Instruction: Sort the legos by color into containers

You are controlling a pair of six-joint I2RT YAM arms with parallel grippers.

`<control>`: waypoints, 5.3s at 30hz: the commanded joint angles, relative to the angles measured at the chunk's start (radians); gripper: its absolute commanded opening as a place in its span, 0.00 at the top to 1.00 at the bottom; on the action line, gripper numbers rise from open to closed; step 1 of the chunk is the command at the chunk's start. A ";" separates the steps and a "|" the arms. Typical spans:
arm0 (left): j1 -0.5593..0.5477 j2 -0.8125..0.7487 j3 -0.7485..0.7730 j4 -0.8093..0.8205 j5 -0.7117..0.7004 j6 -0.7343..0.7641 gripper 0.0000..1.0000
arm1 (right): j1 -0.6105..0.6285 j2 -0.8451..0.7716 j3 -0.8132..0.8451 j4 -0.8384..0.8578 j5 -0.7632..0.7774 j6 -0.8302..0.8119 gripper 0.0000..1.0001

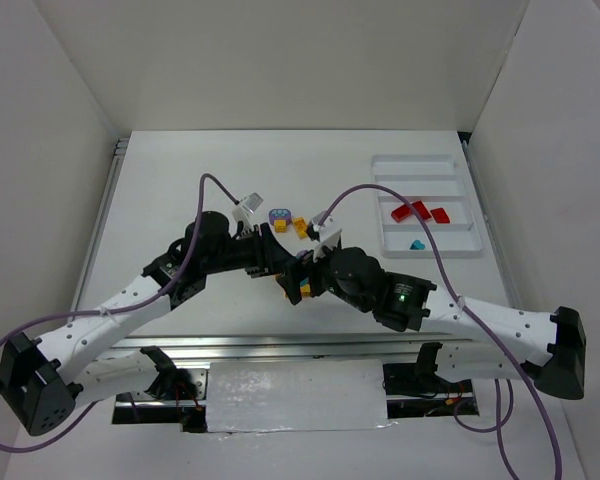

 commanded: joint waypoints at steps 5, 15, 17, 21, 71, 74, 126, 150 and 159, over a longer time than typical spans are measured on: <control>-0.008 -0.067 0.046 -0.038 -0.032 0.118 1.00 | -0.056 -0.152 -0.046 -0.028 -0.241 -0.042 0.00; 0.004 -0.083 0.038 0.083 0.265 0.321 1.00 | -0.244 -0.467 -0.094 -0.064 -0.480 0.001 0.00; -0.001 -0.090 0.035 0.084 0.313 0.367 1.00 | -0.293 -0.459 -0.093 -0.039 -0.617 0.031 0.00; -0.018 -0.126 0.003 0.127 0.433 0.424 1.00 | -0.335 -0.399 -0.079 0.021 -0.680 0.104 0.00; -0.024 -0.290 0.227 -0.506 -0.424 0.588 1.00 | -0.890 0.257 0.257 -0.281 -0.070 0.352 1.00; -0.025 -0.259 0.201 -0.549 -0.536 0.585 1.00 | -0.982 0.498 0.456 -0.339 -0.031 0.374 1.00; -0.160 0.775 0.754 0.028 -0.205 0.566 0.98 | -1.128 -0.294 0.279 -0.508 -0.297 0.348 0.00; -0.228 1.436 1.445 0.120 -0.286 0.599 0.65 | -1.127 -0.507 0.363 -0.626 -0.412 0.320 0.00; -0.216 1.502 1.496 0.126 -0.303 0.579 0.42 | -1.125 -0.519 0.349 -0.614 -0.430 0.317 0.01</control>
